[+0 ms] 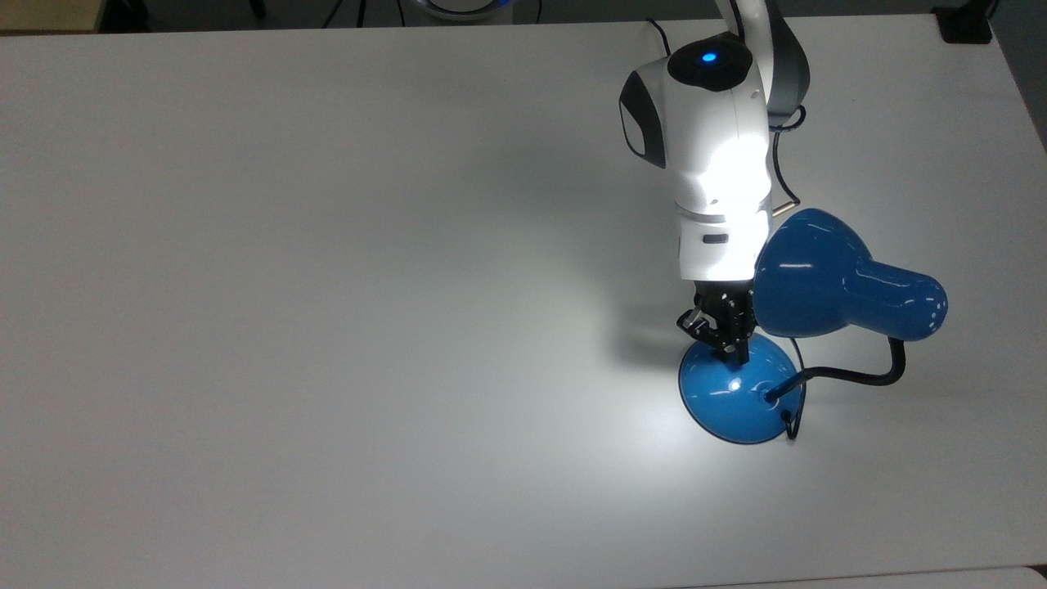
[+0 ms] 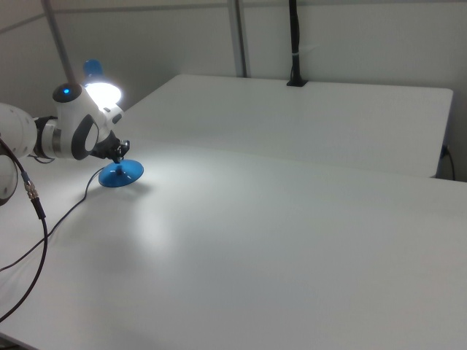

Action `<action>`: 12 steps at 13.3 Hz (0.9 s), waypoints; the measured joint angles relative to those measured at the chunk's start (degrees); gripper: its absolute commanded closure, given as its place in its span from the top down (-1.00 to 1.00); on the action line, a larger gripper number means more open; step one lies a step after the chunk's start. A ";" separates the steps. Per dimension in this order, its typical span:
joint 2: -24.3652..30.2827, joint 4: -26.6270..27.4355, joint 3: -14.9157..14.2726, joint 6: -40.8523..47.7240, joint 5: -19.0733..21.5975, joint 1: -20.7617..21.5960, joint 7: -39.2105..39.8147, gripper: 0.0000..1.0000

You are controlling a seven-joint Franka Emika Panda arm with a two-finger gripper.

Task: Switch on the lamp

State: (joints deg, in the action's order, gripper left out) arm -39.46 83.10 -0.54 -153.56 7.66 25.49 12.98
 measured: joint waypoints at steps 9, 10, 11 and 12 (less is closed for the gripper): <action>23.51 17.86 -0.56 20.45 0.09 -8.00 -10.48 -0.76; 25.99 18.17 -0.66 25.66 0.09 -9.94 -11.68 -0.63; 28.41 18.30 -0.68 30.71 0.09 -12.29 -12.30 -0.54; 30.57 18.39 -0.51 35.11 0.09 -14.70 -12.36 -0.33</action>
State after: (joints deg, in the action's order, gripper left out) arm -8.89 101.48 -1.05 -118.45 7.75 10.79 0.62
